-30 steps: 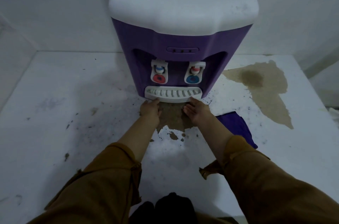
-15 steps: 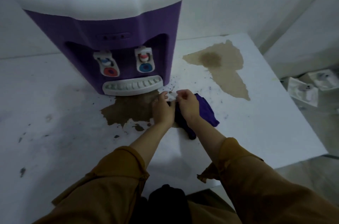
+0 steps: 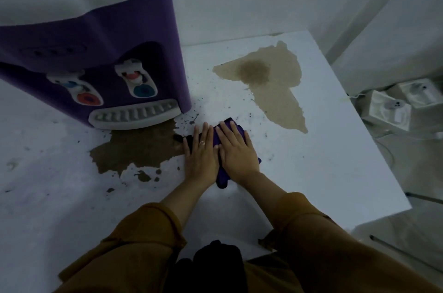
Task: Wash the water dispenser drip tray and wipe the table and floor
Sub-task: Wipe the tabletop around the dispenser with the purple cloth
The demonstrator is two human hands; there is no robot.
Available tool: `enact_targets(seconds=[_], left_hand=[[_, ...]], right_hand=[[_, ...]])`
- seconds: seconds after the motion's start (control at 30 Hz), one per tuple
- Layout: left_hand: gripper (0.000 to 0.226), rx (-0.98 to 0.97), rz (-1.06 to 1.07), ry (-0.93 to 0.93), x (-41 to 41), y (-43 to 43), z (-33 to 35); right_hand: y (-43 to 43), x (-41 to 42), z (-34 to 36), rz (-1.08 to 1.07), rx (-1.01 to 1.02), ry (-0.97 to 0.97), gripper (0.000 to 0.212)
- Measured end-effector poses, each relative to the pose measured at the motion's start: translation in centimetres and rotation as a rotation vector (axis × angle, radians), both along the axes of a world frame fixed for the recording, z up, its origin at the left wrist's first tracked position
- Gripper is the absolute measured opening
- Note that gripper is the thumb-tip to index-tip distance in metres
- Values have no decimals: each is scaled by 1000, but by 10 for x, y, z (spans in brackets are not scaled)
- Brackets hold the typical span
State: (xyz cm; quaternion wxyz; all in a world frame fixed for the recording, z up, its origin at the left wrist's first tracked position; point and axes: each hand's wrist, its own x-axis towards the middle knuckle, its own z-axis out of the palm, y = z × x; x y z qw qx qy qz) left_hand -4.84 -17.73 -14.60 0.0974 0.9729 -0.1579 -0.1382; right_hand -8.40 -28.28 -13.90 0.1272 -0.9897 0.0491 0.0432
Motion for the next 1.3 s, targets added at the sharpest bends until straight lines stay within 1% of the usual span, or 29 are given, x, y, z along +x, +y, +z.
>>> enact_targets(seconds=[0.13,0.33,0.47,0.67,0.8,0.97,1.17,1.3], left_hand=[[55,-7,12,-36,21,-15,-1],[55,1,-9,-25,65,-47,-2],[55,10,-6,8,82,-56,-1],[54,-27,-2,73,85,-55,4],[54,-21,-7,97,72,-50,6],[55,-8,-33,84,35,-34,6],[55,-6,-67,119,-14,2,12],[55,-49,-45,147,-52,32,15]], right_hand=[[-14,23,-3,3,-7,7,52],[-40,68,-3,-11,-21,45,54],[-51,84,0,15,-19,73,54],[-54,85,5,55,-26,98,55],[-54,72,9,80,-55,106,54],[-39,35,11,67,-60,139,54],[-3,-14,12,52,-27,177,54],[26,-51,11,50,-15,169,55]])
